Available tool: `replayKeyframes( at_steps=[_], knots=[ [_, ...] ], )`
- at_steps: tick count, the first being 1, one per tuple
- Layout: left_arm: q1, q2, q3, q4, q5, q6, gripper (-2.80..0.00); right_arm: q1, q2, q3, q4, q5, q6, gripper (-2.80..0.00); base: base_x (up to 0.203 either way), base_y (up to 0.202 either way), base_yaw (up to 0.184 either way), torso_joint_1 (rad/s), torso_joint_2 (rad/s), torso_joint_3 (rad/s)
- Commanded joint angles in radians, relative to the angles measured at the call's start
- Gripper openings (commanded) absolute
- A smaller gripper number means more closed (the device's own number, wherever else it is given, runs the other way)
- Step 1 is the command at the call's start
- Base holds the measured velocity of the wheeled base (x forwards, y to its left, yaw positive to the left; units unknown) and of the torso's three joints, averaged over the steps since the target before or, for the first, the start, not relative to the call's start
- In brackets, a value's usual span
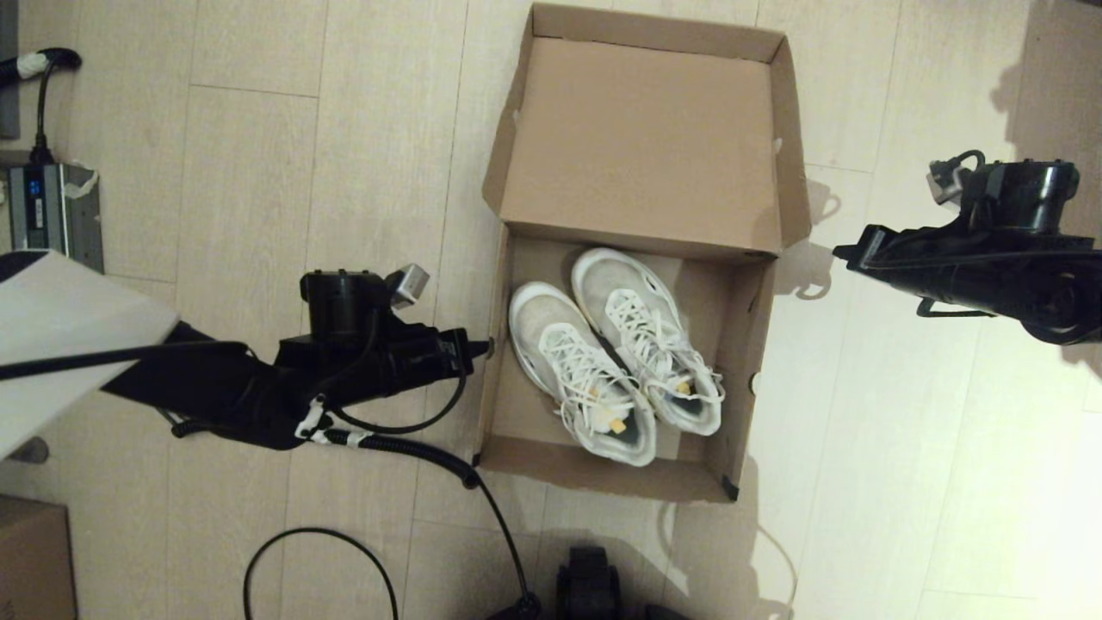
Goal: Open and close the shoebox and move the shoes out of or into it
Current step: Close the shoe box
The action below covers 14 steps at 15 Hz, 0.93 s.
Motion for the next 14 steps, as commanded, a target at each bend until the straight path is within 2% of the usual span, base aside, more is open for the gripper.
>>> replayKeyframes(
  at_steps=[1,6,8,12,14],
  knots=[
    [-0.022,0.049,-0.012,-0.003,-0.001,-0.001,-2.8,-0.006,0.06,-0.025,-0.003,0.002,0.003,-2.8,0.0,0.0,0.0,0.0,0.0,0.0],
    [-0.036,0.059,-0.01,-0.005,0.0,-0.004,-2.8,-0.033,0.089,-0.076,0.0,0.001,0.047,-2.8,0.0,0.0,0.0,0.0,0.0,0.0],
    [-0.014,0.053,-0.012,-0.012,0.006,0.0,-2.8,-0.057,0.121,-0.14,0.006,0.012,0.058,-2.8,0.0,0.0,0.0,0.0,0.0,0.0],
    [0.02,0.045,-0.091,-0.022,0.015,0.002,-2.8,-0.082,0.133,-0.263,0.147,0.205,0.063,-2.8,0.0,0.0,0.0,0.0,0.0,0.0],
    [0.03,0.053,-0.174,-0.016,0.015,0.002,-2.8,-0.081,0.144,-0.278,0.144,0.282,0.062,-2.8,0.0,0.0,0.0,0.0,0.0,0.0]
  ],
)
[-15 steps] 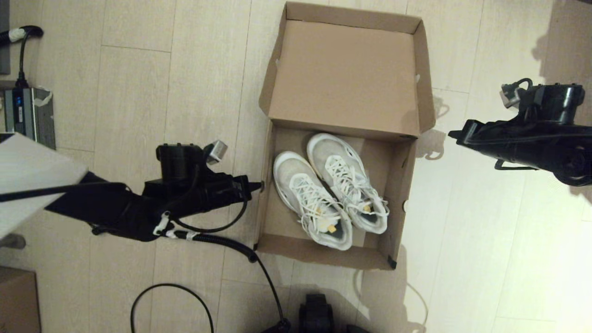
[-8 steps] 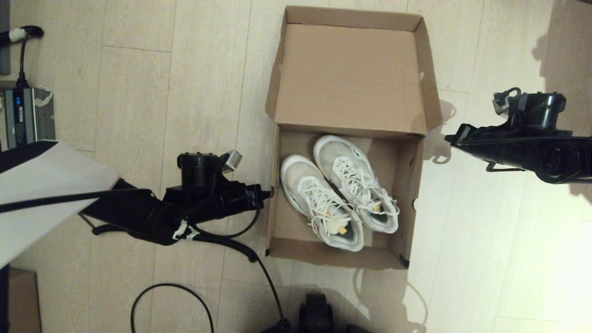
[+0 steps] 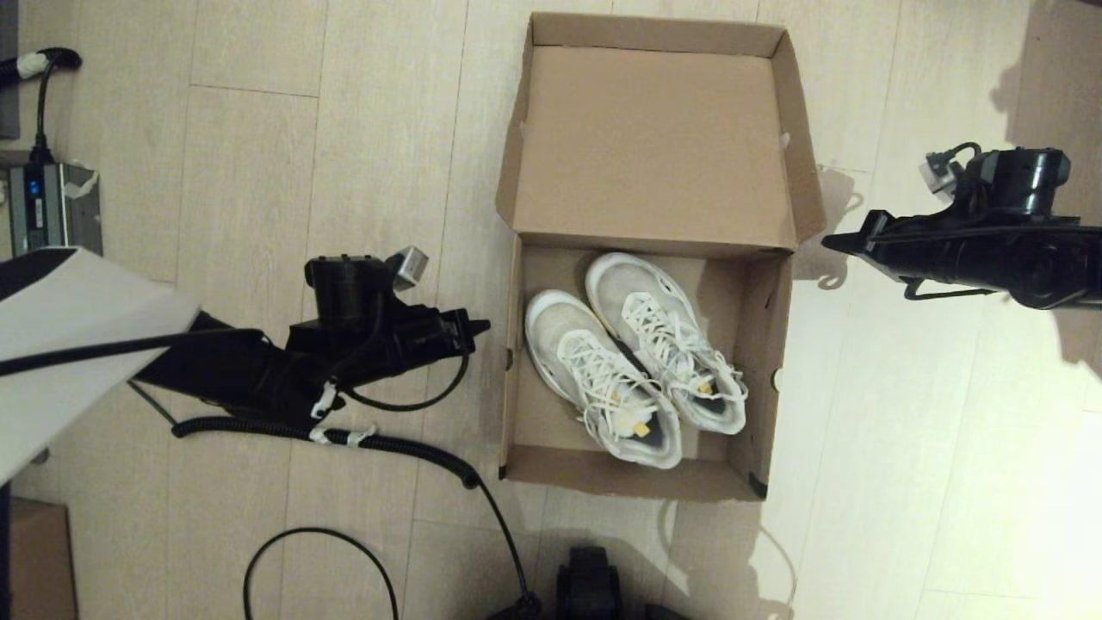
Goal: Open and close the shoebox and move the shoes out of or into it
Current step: Close the shoe box
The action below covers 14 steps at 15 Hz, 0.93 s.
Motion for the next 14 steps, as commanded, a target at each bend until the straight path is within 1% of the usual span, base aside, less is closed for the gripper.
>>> replayKeyframes(
  at_steps=[1,2,4,6,7,8,9,10,12,13,14],
  knots=[
    [0.011,0.007,-0.089,-0.001,-0.003,-0.003,-2.8,-0.001,0.015,-0.03,-0.007,0.066,0.008,-2.8,0.0,0.0,0.0,0.0,0.0,0.0],
    [0.012,0.009,-0.11,0.0,-0.006,-0.003,-2.8,-0.001,0.029,-0.067,-0.01,0.1,0.035,-2.8,0.0,0.0,0.0,0.0,0.0,0.0],
    [0.006,0.009,-0.126,-0.007,-0.009,-0.003,-2.8,0.0,0.077,-0.144,-0.014,0.134,0.104,-2.8,0.0,0.0,0.0,0.0,0.0,0.0],
    [0.004,0.039,-0.174,-0.01,-0.01,-0.003,-2.8,0.003,0.145,-0.238,-0.04,0.174,0.182,-2.8,0.0,0.0,0.0,0.0,0.0,0.0],
    [0.003,0.059,-0.211,-0.017,-0.009,-0.003,-2.8,0.008,0.176,-0.286,-0.071,0.182,0.252,-2.8,0.0,0.0,0.0,0.0,0.0,0.0],
    [0.003,0.078,-0.242,-0.022,-0.008,-0.003,-2.8,0.013,0.209,-0.331,-0.114,0.188,0.355,-2.8,0.0,0.0,0.0,0.0,0.0,0.0],
    [0.003,0.086,-0.267,-0.023,-0.007,-0.003,-2.8,0.016,0.231,-0.347,-0.184,0.211,0.436,-2.8,0.0,0.0,0.0,0.0,0.0,0.0],
    [0.003,0.087,-0.283,-0.023,-0.007,-0.003,-2.8,0.017,0.241,-0.349,-0.245,0.246,0.497,-2.8,0.0,0.0,0.0,0.0,0.0,0.0],
    [-0.001,0.095,-0.313,-0.022,-0.008,-0.003,-2.8,0.019,0.248,-0.348,-0.302,0.265,0.621,-2.8,0.0,0.0,0.0,0.0,0.0,0.0],
    [-0.003,0.095,-0.317,-0.023,-0.008,-0.003,-2.8,0.022,0.249,-0.348,-0.338,0.27,0.662,-2.8,0.0,0.0,0.0,0.0,0.0,0.0],
    [-0.004,0.095,-0.317,-0.023,-0.008,-0.003,-2.8,0.032,0.25,-0.348,-0.353,0.279,0.685,-2.8,0.0,0.0,0.0,0.0,0.0,0.0]
  ],
)
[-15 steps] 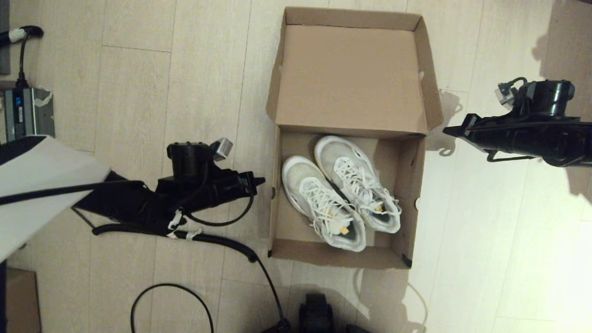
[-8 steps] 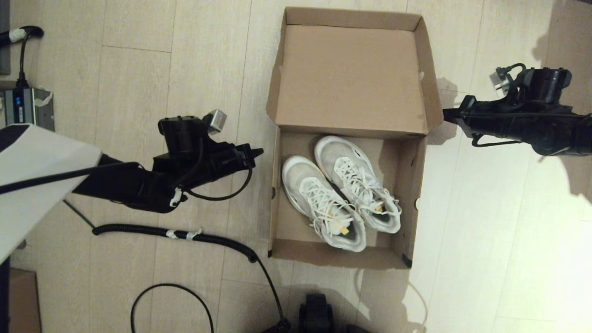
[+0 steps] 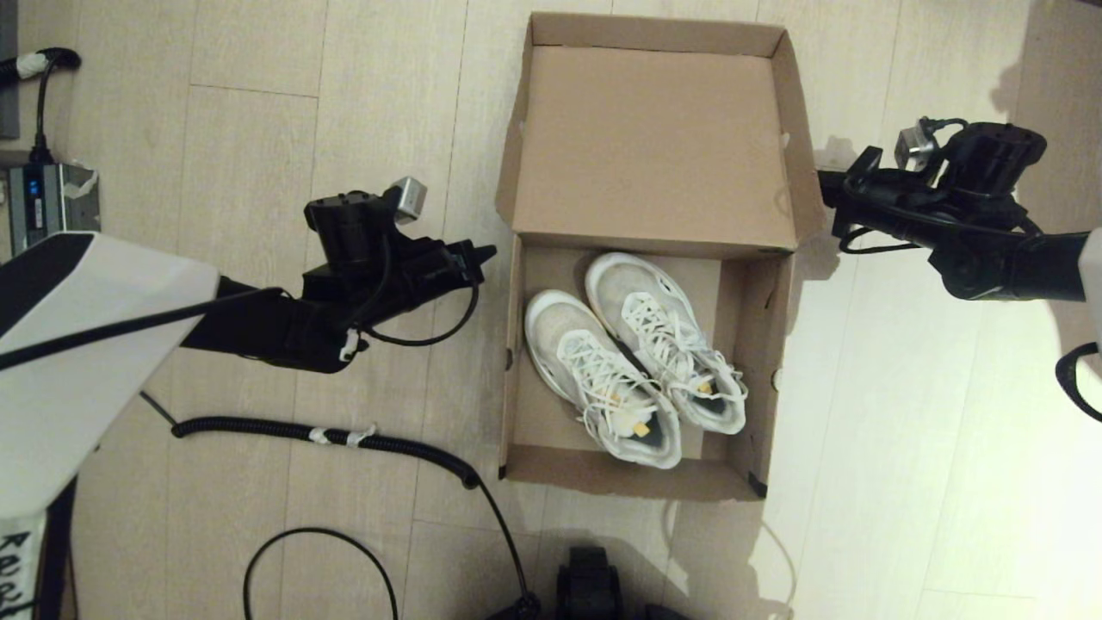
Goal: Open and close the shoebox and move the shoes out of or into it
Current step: Close the shoe box
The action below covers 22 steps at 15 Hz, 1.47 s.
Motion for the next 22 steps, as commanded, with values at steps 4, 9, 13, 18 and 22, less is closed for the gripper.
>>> replayKeyframes(
  at_steps=[4,9,13,18,22],
  knots=[
    [-0.011,0.009,-0.015,-0.005,-0.002,-0.002,-2.8,0.034,0.026,-0.002,-0.037,0.072,0.12,-2.8,0.0,0.0,0.0,0.0,0.0,0.0],
    [-0.02,0.009,-0.024,-0.001,-0.003,-0.002,-2.8,0.049,0.054,-0.003,-0.195,0.109,0.348,-2.8,0.0,0.0,0.0,0.0,0.0,0.0],
    [-0.029,0.034,-0.053,0.004,-0.001,-0.002,-2.8,0.03,0.107,-0.002,-0.468,0.181,0.654,-2.8,0.0,0.0,0.0,0.0,0.0,0.0],
    [-0.028,0.048,-0.095,0.006,0.001,-0.003,-2.8,0.012,0.11,-0.008,-0.563,0.284,0.775,-2.8,0.0,0.0,0.0,0.0,0.0,0.0],
    [-0.028,0.06,-0.125,0.007,0.001,-0.003,-2.8,0.013,0.089,-0.008,-0.661,0.36,0.907,-2.8,0.0,0.0,0.0,0.0,0.0,0.0]
  ],
)
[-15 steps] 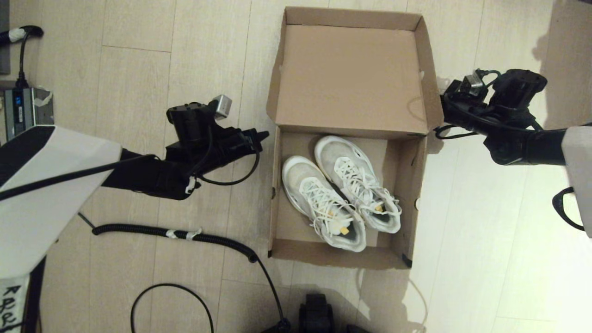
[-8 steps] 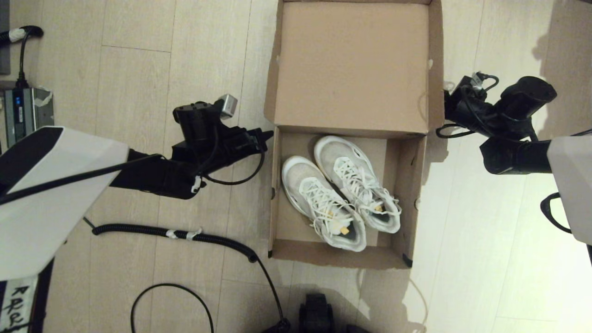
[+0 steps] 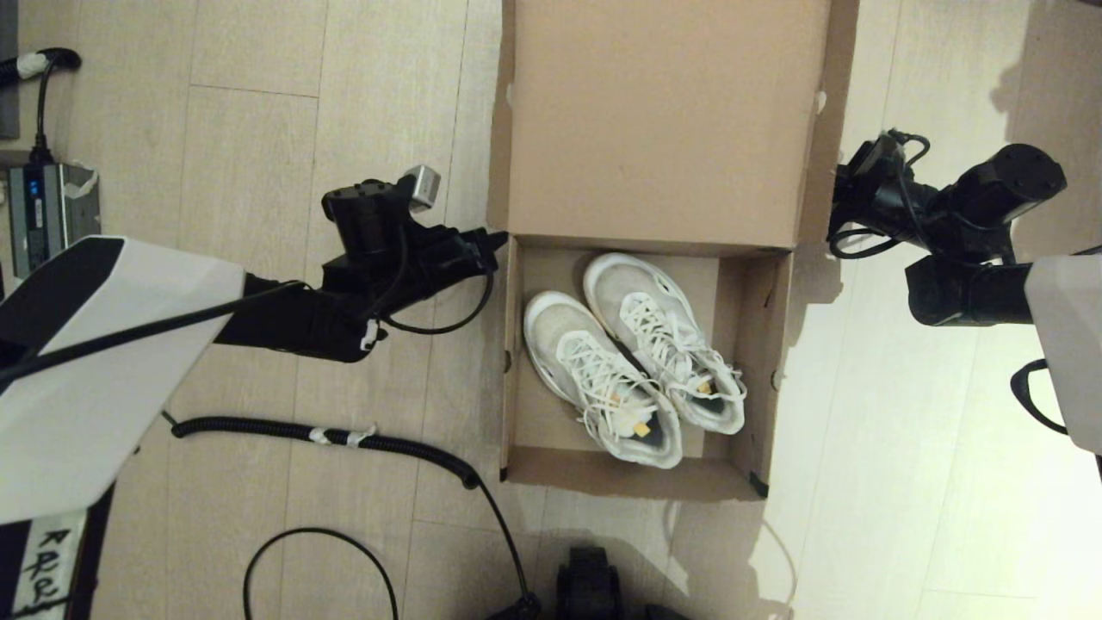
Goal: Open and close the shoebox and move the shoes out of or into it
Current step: Close the shoe box
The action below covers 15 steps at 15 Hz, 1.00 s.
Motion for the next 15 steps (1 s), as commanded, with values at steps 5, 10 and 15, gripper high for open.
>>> replayKeyframes(
  at_steps=[5,10,15],
  knots=[
    [0.0,0.019,-0.046,-0.003,0.001,-0.003,-2.8,-0.001,-0.03,0.0,-0.076,0.038,0.082,-2.8,0.0,0.0,0.0,0.0,0.0,0.0],
    [0.007,0.023,-0.099,-0.003,0.005,-0.003,-2.8,-0.01,-0.068,0.009,-0.157,0.108,0.16,-2.8,0.0,0.0,0.0,0.0,0.0,0.0],
    [0.035,0.012,-0.233,0.006,0.059,-0.001,-2.8,-0.031,-0.102,0.04,-0.198,0.12,0.211,-2.8,0.0,0.0,0.0,0.0,0.0,0.0]
  ],
)
